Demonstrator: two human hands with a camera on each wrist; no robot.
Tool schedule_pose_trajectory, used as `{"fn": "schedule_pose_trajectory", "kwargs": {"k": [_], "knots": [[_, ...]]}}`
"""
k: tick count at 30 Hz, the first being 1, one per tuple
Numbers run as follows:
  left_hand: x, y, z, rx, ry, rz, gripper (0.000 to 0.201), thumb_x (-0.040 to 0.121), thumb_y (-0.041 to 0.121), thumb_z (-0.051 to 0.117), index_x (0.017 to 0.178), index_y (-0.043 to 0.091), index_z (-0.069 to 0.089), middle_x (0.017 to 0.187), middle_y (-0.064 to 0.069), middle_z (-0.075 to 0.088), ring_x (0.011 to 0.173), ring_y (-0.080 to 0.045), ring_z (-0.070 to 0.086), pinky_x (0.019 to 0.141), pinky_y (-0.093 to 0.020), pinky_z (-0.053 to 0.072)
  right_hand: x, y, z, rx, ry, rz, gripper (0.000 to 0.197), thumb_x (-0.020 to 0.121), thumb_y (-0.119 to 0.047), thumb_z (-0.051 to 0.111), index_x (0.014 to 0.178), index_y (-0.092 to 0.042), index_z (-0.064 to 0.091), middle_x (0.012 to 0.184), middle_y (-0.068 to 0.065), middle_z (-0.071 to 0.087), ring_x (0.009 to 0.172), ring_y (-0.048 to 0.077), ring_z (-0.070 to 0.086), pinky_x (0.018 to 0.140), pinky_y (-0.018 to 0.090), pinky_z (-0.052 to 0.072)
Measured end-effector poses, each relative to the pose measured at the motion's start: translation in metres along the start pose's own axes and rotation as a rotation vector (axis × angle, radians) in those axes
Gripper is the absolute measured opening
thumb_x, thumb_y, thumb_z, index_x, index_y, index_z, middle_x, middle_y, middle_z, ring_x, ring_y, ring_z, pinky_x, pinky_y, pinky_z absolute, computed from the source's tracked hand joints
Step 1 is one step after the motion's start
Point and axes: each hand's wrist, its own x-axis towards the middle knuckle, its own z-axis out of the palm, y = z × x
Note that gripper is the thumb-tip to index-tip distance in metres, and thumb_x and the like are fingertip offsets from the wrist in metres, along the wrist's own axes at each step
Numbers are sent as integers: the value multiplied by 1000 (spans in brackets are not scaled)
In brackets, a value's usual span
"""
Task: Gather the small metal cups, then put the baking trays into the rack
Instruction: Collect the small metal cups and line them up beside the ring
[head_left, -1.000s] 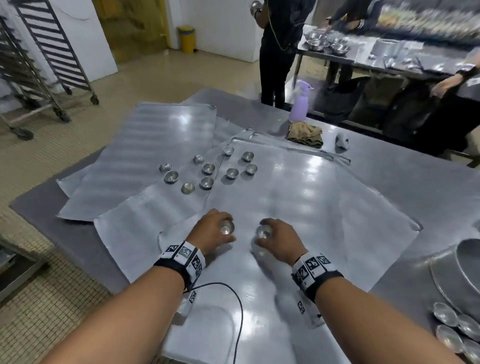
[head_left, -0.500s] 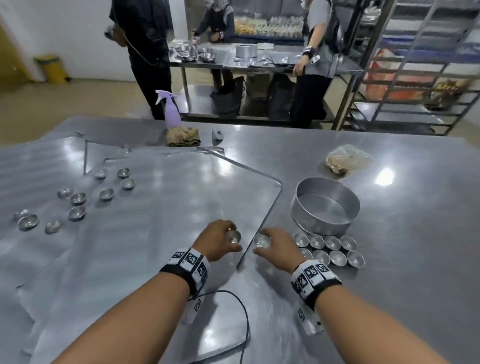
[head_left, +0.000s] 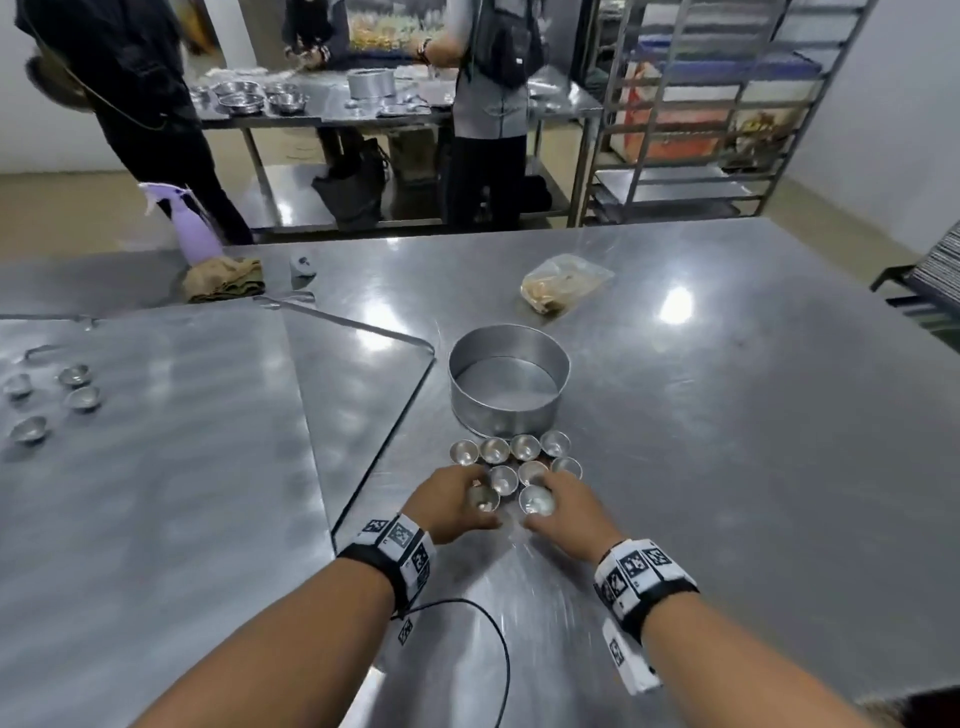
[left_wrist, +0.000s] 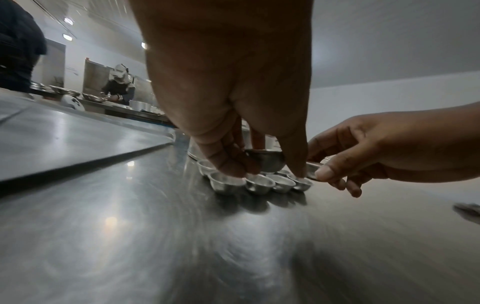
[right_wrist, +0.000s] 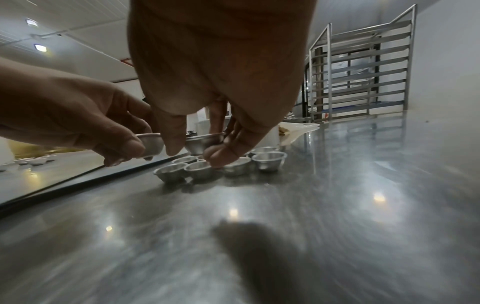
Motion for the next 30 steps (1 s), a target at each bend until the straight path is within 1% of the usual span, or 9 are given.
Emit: {"fn": "schedule_pose_trajectory", "kwargs": {"k": [3, 6, 11, 16, 18, 19, 21, 26, 30], "knots": [[6, 14, 21, 24, -50, 28, 53, 68, 41, 85, 115, 29, 65, 114, 5, 65, 105, -15, 60, 85, -28, 48, -11, 22, -6, 8, -3, 34, 65, 73, -40, 75, 132, -18, 59, 134, 4, 57, 123, 25, 54, 99, 29, 41], [9, 22, 42, 63, -87, 0, 52, 71, 40, 81, 118, 25, 62, 114, 0, 63, 106, -19, 59, 85, -30, 50, -16, 47, -4, 44, -1, 64, 70, 62, -46, 64, 127, -19, 61, 131, 2, 58, 121, 23, 56, 100, 30, 44], [14, 31, 63, 70, -84, -6, 59, 70, 37, 81, 124, 26, 62, 119, 3, 67, 109, -15, 62, 86, -24, 47, -19, 69, -5, 28, -28, 93, 66, 73, -26, 76, 137, -19, 57, 135, 4, 55, 127, 21, 51, 105, 25, 37], [18, 39, 67, 63, -28, 34, 59, 75, 34, 80, 129, 17, 64, 124, -2, 68, 117, -19, 61, 94, -25, 44, -15, 83, -7, 32, -22, 85, 71, 73, -23, 78, 140, -21, 53, 137, 5, 54, 126, 21, 51, 101, 22, 35], [20, 44, 67, 63, -23, 22, 47, 73, 34, 80, 116, 18, 68, 112, 0, 70, 106, -17, 64, 89, -28, 49, -12, 86, -9, 23, -11, 86, 68, 73, -25, 78, 137, -23, 54, 135, 5, 55, 123, 22, 53, 99, 22, 36], [21, 45, 67, 63, -22, 18, 36, 72, 35, 79, 104, 21, 69, 101, 2, 71, 96, -15, 66, 85, -32, 52, -12, 87, -10, 22, -8, 86, 67, 73, -26, 78, 136, -24, 55, 133, 5, 56, 121, 22, 54, 98, 23, 37], [23, 44, 68, 55, -10, 22, 22, 70, 34, 76, 83, 21, 64, 84, 6, 67, 80, -12, 65, 73, -36, 53, -10, 88, -10, 22, 2, 79, 64, 73, -28, 78, 134, -24, 56, 130, 4, 57, 118, 22, 56, 95, 24, 39], [25, 44, 70, 98, 51, 40, 26, 77, 34, 74, 91, 13, 69, 88, -1, 66, 80, -16, 62, 68, -28, 46, -5, 91, -13, 32, 26, 59, 58, 73, -29, 77, 127, -24, 60, 125, 3, 58, 113, 23, 59, 94, 26, 42], [27, 42, 70, 84, 50, -1, 31, 76, 38, 75, 97, 15, 68, 81, 5, 63, 74, -11, 60, 58, -20, 37, -1, 92, -13, 36, 44, 47, 57, 74, -27, 76, 129, -22, 60, 126, 4, 58, 113, 23, 58, 95, 27, 42]]}}
